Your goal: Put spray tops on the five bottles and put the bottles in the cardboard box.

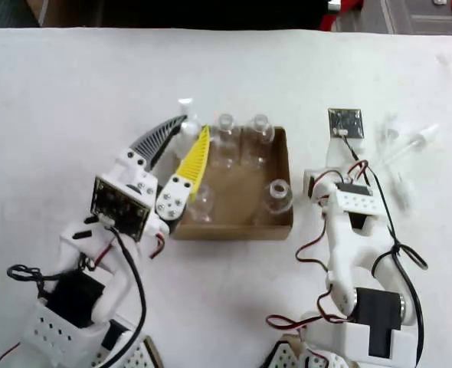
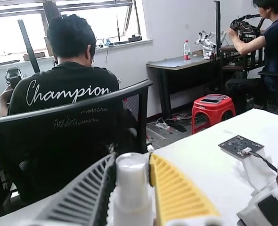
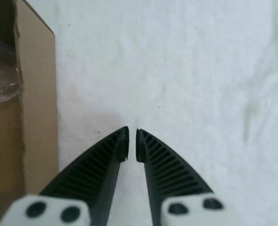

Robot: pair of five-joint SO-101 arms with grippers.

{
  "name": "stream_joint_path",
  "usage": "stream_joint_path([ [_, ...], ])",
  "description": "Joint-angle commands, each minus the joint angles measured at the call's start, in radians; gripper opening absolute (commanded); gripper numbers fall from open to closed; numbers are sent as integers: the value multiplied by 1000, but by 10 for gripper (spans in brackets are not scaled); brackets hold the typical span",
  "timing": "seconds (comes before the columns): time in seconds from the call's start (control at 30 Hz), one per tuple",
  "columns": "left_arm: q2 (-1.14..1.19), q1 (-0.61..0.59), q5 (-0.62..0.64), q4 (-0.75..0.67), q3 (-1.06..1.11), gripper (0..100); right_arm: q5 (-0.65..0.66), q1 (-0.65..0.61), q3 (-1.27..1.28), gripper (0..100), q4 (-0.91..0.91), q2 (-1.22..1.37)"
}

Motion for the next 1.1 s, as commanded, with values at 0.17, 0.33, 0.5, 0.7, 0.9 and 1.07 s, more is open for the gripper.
stream_joint_path([
  [0.17,-19,59,-17,-241,186,22,12,-7,-8,17,-19,-12],
  [0.33,-19,56,-12,-264,219,22,12,-7,-8,18,-19,-12],
  [0.5,-19,61,-12,-273,287,23,12,-7,-8,18,-19,-12],
  [0.7,-19,53,-14,-273,311,24,12,-7,-8,18,-19,-12],
  [0.9,-19,53,-12,-275,353,24,12,-7,-6,18,-19,-12],
  [1.07,-13,50,-12,-273,358,24,12,-5,-6,18,-19,-12],
])
